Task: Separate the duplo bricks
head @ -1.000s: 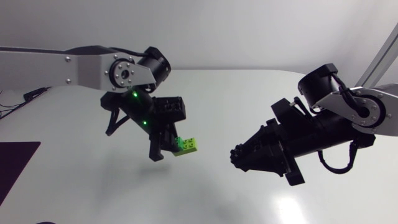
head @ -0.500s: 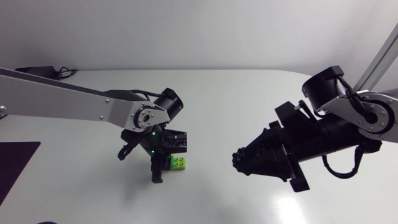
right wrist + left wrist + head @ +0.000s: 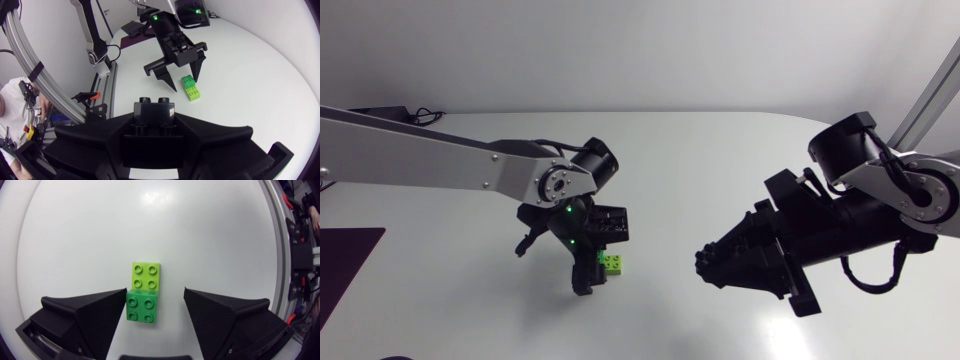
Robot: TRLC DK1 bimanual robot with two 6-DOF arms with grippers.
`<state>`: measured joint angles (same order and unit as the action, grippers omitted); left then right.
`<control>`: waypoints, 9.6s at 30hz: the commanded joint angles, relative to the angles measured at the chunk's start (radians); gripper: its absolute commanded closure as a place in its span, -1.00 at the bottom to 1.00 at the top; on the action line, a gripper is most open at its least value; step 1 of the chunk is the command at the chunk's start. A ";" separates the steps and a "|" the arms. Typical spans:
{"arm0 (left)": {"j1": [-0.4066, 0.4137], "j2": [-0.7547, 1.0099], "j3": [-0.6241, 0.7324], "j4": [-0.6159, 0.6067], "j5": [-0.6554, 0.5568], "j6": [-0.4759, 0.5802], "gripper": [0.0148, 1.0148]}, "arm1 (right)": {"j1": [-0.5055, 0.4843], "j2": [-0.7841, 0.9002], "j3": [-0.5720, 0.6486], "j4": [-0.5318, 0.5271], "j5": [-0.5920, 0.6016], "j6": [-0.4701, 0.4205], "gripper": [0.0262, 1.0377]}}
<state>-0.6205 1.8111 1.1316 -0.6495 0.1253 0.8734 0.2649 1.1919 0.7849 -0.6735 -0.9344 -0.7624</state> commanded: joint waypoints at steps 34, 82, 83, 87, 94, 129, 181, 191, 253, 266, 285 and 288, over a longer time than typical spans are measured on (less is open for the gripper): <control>-0.050 -0.127 0.005 -0.022 0.146 -0.091 -0.81 | 0.140 0.325 -0.151 0.437 0.474 0.112 -0.04; -0.059 -0.118 0.003 -0.022 0.146 -0.083 -0.81 | 0.094 0.298 -0.116 0.249 0.468 -0.167 0.10; -0.058 -0.116 0.005 -0.022 0.146 -0.083 -0.81 | 0.094 0.299 -0.113 0.242 0.468 -0.169 0.14; -0.058 -0.110 0.005 -0.019 0.146 -0.082 -0.81 | 0.102 0.298 -0.113 0.215 0.462 -0.187 0.49; -0.061 -0.134 -0.001 -0.016 0.201 -0.065 -0.81 | 0.099 0.187 -0.119 0.153 0.414 -0.173 0.51; -0.065 -0.157 0.119 -0.019 0.723 -0.114 -0.64 | 0.011 -0.192 -0.050 0.012 0.009 0.071 0.51; -0.056 -0.027 0.229 -0.259 0.570 0.047 0.46 | -0.121 -0.344 -0.141 -0.008 -0.050 0.055 0.51; -0.177 0.185 0.177 -0.108 0.076 -0.013 0.46 | -0.128 -0.305 -0.243 0.330 0.126 0.259 0.48; -0.074 -0.036 0.039 -0.090 0.103 -0.139 -0.90 | 0.157 0.486 -0.204 0.993 0.617 0.347 -0.60; -0.030 -0.033 0.094 -0.105 0.088 -0.119 -0.89 | 0.114 0.187 -0.234 0.776 0.572 0.322 -0.92; 0.087 0.002 0.019 -0.104 -0.006 0.087 -0.88 | 0.076 -0.138 -0.309 0.557 0.511 0.324 -0.92; 0.084 0.010 0.022 -0.101 -0.006 0.095 -0.88 | 0.082 -0.166 -0.315 0.542 0.511 0.336 -0.92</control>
<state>-0.5385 1.7916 1.1687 -0.7532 0.1230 0.9318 0.3405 1.0428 0.4992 -0.1093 -0.4191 -0.4339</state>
